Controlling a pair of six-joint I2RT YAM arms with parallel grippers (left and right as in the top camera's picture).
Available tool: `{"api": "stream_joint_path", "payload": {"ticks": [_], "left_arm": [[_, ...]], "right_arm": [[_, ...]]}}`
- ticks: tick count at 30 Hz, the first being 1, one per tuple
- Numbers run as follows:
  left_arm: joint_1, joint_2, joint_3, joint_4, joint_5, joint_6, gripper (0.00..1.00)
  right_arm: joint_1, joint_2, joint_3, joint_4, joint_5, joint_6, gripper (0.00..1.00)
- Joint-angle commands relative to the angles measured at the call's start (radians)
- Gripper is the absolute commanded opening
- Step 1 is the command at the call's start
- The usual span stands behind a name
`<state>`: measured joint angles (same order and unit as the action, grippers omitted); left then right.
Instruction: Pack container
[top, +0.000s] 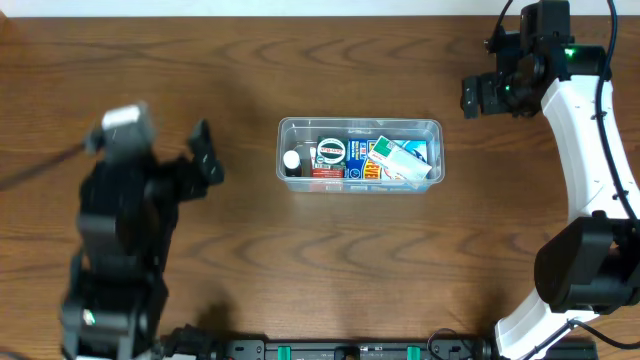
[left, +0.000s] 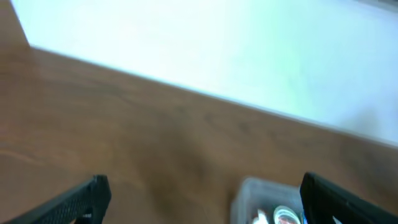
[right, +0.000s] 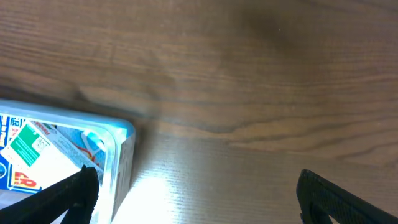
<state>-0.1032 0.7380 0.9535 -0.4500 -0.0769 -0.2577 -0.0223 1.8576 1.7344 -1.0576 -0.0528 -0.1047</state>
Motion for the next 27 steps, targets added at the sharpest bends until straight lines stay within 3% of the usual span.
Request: {"api": "stream_joint_path", "payload": {"ticks": [1, 7, 12, 27], "left_arm": [[0.070, -0.133, -0.211, 0.119, 0.078, 0.013, 0.98], [0.155, -0.405, -0.600, 0.431, 0.175, 0.013, 0.98], [0.198, -0.558, -0.785, 0.542, 0.216, 0.014, 0.98], [0.209, -0.602, -0.840, 0.534, 0.217, 0.017, 0.98]], "right_arm": [[-0.005, -0.005, 0.004, -0.002, 0.000, 0.014, 0.99], [-0.005, -0.005, 0.004, -0.002, 0.000, 0.014, 0.99], [-0.005, -0.005, 0.004, -0.002, 0.000, 0.014, 0.99], [-0.005, -0.005, 0.004, -0.002, 0.000, 0.014, 0.99]]}}
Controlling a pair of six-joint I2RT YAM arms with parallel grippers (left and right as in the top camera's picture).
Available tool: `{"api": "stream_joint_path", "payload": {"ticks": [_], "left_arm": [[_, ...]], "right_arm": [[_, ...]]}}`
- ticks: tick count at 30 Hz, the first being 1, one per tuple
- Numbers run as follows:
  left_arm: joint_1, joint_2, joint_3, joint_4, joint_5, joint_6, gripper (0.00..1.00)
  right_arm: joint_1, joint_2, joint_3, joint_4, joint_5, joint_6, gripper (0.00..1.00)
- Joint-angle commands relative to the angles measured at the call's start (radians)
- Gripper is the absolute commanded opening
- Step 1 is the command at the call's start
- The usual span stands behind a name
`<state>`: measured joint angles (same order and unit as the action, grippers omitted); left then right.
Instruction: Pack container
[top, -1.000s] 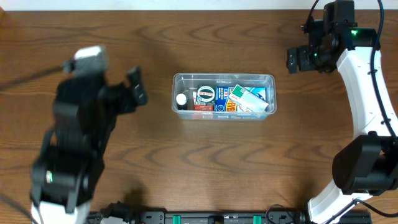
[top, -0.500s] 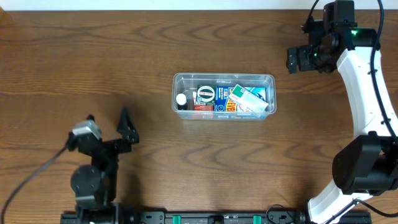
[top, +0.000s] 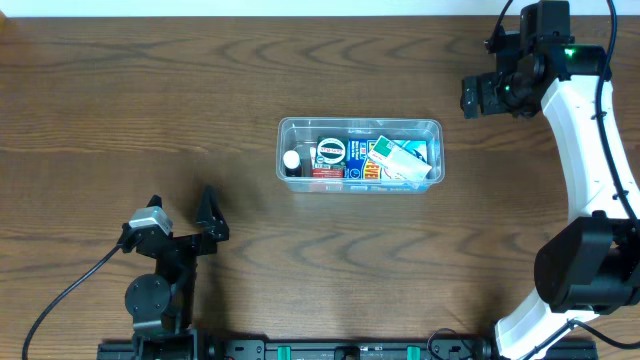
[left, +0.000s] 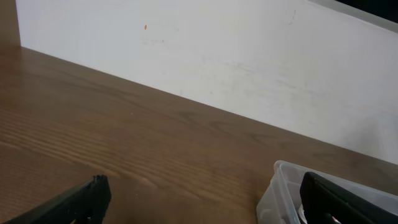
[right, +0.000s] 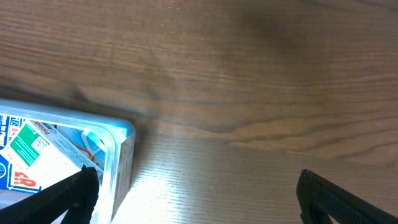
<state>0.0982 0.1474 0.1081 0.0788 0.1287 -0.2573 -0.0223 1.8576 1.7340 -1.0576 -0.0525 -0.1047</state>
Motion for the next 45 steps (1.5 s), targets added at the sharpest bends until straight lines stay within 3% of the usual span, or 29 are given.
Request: {"api": "stream_joint_path", "payload": {"ticks": [1, 36, 45], "left_arm": [[0.008, -0.011, 0.005, 0.005, 0.011, 0.017, 0.98], [0.008, -0.011, 0.005, 0.005, 0.011, 0.017, 0.98], [0.008, -0.011, 0.005, 0.005, 0.011, 0.017, 0.98]], "right_arm": [[-0.005, -0.005, 0.004, -0.002, 0.000, 0.014, 0.99], [-0.004, -0.006, 0.004, -0.001, 0.000, 0.014, 0.99], [0.079, -0.235, 0.004, -0.001, 0.000, 0.014, 0.99]]}}
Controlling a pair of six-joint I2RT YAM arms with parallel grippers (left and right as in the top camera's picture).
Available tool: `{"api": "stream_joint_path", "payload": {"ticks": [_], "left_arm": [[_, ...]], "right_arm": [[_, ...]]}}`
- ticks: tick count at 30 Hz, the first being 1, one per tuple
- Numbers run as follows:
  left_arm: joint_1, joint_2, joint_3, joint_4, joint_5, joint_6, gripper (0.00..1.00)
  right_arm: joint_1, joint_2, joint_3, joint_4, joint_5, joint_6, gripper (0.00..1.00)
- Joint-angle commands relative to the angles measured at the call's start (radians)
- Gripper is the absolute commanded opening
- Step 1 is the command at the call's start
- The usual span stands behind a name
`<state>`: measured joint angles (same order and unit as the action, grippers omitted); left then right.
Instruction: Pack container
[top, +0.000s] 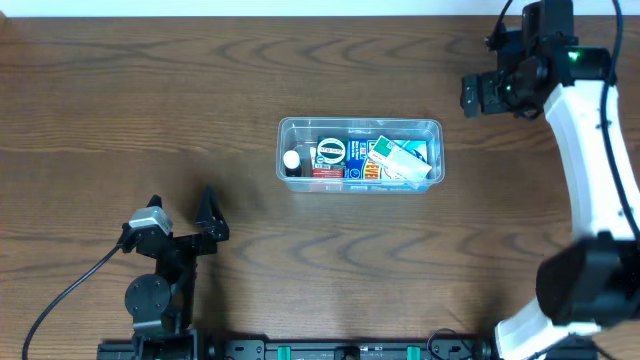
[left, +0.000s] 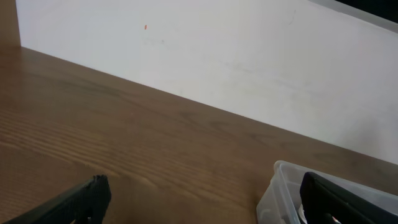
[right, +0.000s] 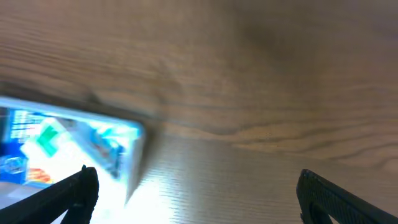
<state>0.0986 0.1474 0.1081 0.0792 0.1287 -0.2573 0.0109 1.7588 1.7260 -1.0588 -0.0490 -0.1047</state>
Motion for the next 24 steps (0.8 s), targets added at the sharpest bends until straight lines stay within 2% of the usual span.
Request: {"api": "stream_joint_path", "payload": {"ticks": [1, 8, 12, 18, 24], "left_arm": [[0.008, -0.011, 0.005, 0.005, 0.011, 0.017, 0.98], [0.008, -0.011, 0.005, 0.005, 0.011, 0.017, 0.98], [0.008, -0.011, 0.005, 0.005, 0.011, 0.017, 0.98], [0.008, -0.011, 0.005, 0.005, 0.011, 0.017, 0.98], [0.008, -0.011, 0.005, 0.005, 0.011, 0.017, 0.98]], "right_arm": [[0.063, -0.175, 0.012, 0.000, -0.003, 0.014, 0.99], [0.135, -0.442, 0.000, 0.000, -0.009, 0.007, 0.99], [0.141, -0.605, -0.112, 0.148, -0.011, 0.007, 0.99], [0.136, -0.891, -0.477, 0.479, -0.026, 0.007, 0.99], [0.086, -1.139, -0.829, 0.723, -0.122, 0.006, 0.99]]}}
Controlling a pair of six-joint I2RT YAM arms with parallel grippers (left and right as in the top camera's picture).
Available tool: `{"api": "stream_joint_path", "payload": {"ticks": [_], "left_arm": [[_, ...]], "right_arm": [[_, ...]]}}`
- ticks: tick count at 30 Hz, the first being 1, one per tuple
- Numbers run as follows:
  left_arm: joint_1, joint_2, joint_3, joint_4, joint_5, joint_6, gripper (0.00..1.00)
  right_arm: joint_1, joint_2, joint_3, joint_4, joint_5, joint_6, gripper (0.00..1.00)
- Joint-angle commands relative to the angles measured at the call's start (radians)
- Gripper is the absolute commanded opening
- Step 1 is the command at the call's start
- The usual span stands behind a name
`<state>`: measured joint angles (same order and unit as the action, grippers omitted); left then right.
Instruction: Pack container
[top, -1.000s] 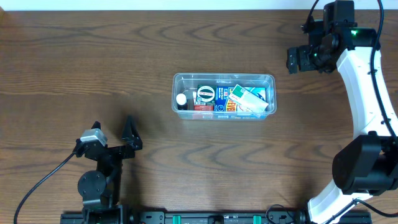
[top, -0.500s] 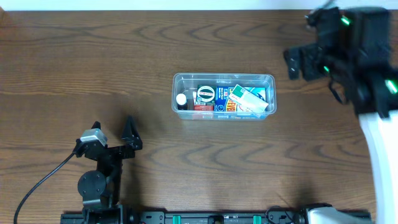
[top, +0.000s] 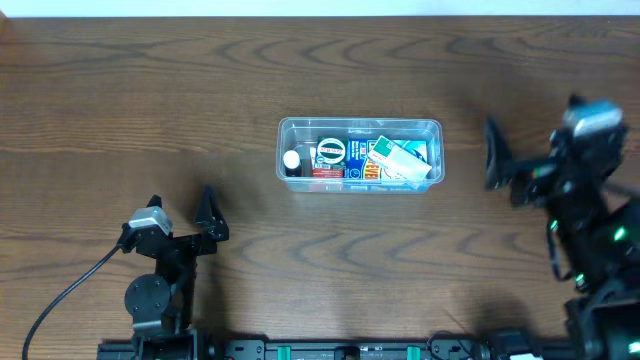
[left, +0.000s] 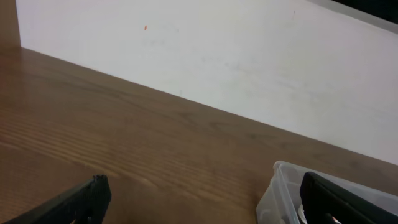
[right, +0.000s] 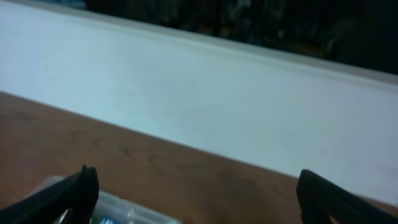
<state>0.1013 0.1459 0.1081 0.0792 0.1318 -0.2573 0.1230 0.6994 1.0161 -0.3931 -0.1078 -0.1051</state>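
A clear plastic container (top: 360, 154) stands mid-table, holding a round green-and-white tin, a small white bottle, blue and red packets and a green-and-white box. My left gripper (top: 180, 215) sits folded at the near left, open and empty; its wrist view shows the container's corner (left: 283, 193) by the right finger. My right gripper (top: 532, 145), blurred, is to the right of the container and level with it, open and empty. In the right wrist view the gripper (right: 196, 202) faces the back wall, with the container's rim (right: 118, 210) low at left.
A brown wooden table (top: 300, 60) ends at a white wall (left: 249, 62) at the back. A black cable (top: 60, 300) runs from the left arm's base. A rail with green clips (top: 330, 350) lines the front edge.
My right arm has moved from the far right back corner, where it pointed down at the table, to the right side nearer the front, now facing the wall. The left arm is unchanged.
At first my left arm was blurred at the left of the container and the right gripper hung open past its right end. Then the left arm sat folded at the near left and stayed. The right wrist view blurred, and now that arm is lower on the right.
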Motion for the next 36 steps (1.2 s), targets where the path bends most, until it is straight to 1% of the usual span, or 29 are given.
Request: {"api": "stream_joint_path", "payload": {"ticks": [1, 6, 11, 16, 25, 30, 36], "left_arm": [[0.005, -0.010, 0.005, 0.005, 0.008, 0.017, 0.98], [0.005, -0.010, 0.005, 0.005, 0.008, 0.017, 0.98], [0.005, -0.010, 0.005, 0.005, 0.008, 0.017, 0.98], [0.005, -0.010, 0.005, 0.005, 0.008, 0.017, 0.98], [0.005, -0.010, 0.005, 0.005, 0.008, 0.017, 0.98], [0.005, -0.010, 0.005, 0.005, 0.008, 0.017, 0.98], [0.005, -0.010, 0.005, 0.005, 0.008, 0.017, 0.98]], "right_arm": [[-0.034, -0.122, -0.179, 0.100, -0.084, 0.007, 0.99], [-0.048, -0.315, -0.445, 0.245, -0.110, 0.007, 0.99], [-0.053, -0.494, -0.667, 0.296, -0.114, 0.016, 0.99], [-0.053, -0.597, -0.824, 0.340, -0.114, 0.019, 0.99], [-0.069, -0.681, -0.952, 0.359, -0.076, 0.019, 0.99], [-0.091, -0.692, -0.990, 0.356, -0.064, 0.019, 0.99], [-0.094, -0.694, -1.011, 0.328, 0.019, 0.030, 0.99]]}}
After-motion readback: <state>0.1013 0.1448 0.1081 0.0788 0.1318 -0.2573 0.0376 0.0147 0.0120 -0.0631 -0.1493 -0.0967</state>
